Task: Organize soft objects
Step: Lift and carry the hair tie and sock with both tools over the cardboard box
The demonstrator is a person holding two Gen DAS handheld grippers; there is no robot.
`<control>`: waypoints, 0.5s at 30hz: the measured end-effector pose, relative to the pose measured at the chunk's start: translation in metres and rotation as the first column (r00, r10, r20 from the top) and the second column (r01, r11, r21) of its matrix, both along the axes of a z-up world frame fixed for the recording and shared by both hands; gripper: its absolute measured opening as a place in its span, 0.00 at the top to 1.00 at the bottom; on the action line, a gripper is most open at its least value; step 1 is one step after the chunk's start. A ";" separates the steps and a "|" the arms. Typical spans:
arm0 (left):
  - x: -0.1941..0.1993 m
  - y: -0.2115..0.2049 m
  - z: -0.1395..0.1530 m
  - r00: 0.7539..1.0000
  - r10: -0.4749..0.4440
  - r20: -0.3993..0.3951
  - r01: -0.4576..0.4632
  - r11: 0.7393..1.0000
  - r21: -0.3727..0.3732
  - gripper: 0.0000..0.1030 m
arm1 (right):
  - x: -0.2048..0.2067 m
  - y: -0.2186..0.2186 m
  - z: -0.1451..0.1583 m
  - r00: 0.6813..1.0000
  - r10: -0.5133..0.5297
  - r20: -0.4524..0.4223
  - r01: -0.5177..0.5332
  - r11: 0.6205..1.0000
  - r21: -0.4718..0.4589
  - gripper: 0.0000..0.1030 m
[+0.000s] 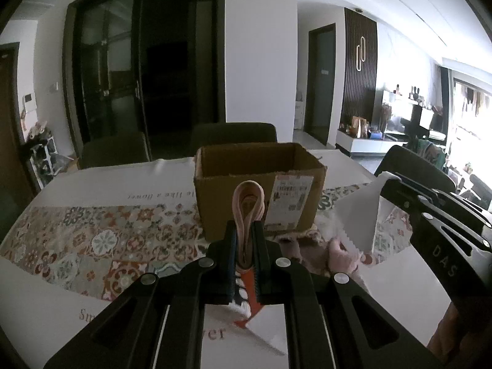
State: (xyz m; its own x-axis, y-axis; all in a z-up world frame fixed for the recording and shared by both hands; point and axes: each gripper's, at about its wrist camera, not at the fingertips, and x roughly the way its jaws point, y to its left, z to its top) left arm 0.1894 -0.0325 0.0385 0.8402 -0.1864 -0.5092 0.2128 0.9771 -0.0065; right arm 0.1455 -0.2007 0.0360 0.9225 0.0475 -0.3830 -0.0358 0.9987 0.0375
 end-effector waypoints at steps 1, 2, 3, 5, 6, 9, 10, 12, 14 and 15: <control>0.005 -0.001 0.002 1.000 -0.001 0.001 0.001 1.000 -0.001 0.89 | 0.005 0.000 0.003 1.000 0.003 0.001 -0.003 1.000 -0.001 0.91; 0.010 -0.001 0.002 1.000 0.001 0.002 -0.001 1.000 0.002 0.89 | 0.009 0.000 0.005 1.000 0.002 0.002 -0.002 1.000 -0.002 0.91; 0.017 -0.002 0.004 1.000 0.007 0.004 -0.007 1.000 0.009 0.89 | 0.014 -0.001 0.008 1.000 -0.002 0.009 0.002 1.000 0.002 0.91; 0.029 -0.003 0.008 1.000 0.004 -0.002 -0.004 1.000 0.005 0.89 | 0.023 -0.003 0.011 1.000 -0.004 0.014 0.004 1.000 0.006 0.91; 0.034 -0.004 0.009 1.000 0.005 -0.004 -0.005 1.000 0.005 0.89 | 0.032 -0.004 0.014 1.000 -0.003 0.016 0.003 1.000 0.010 0.91; 0.054 -0.008 0.015 1.000 0.005 -0.003 -0.005 1.000 0.011 0.89 | 0.048 -0.007 0.018 1.000 0.002 0.015 -0.002 1.000 0.018 0.91; 0.058 -0.008 0.017 1.000 0.004 -0.003 -0.004 1.000 0.016 0.89 | 0.053 -0.008 0.019 1.000 0.005 0.012 -0.005 1.000 0.018 0.91; 0.071 -0.010 0.020 1.000 -0.002 -0.002 0.002 1.000 0.017 0.89 | 0.064 -0.008 0.022 1.000 0.012 0.008 -0.012 1.000 0.015 0.91; 0.080 -0.012 0.023 1.000 -0.005 -0.001 0.005 1.000 0.019 0.89 | 0.077 -0.009 0.025 1.000 0.020 0.002 -0.020 1.000 0.019 0.91; 0.086 -0.013 0.024 1.000 -0.004 -0.001 0.004 1.000 0.022 0.89 | 0.082 -0.010 0.026 1.000 0.024 -0.002 -0.024 1.000 0.019 0.91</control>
State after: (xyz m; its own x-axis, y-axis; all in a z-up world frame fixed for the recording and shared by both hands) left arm 0.2759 -0.0452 0.0622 0.8389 -0.1789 -0.5140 0.2171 0.9761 0.0145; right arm 0.2276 -0.2105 0.0617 0.9204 0.0768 -0.3835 -0.0597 0.9966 0.0564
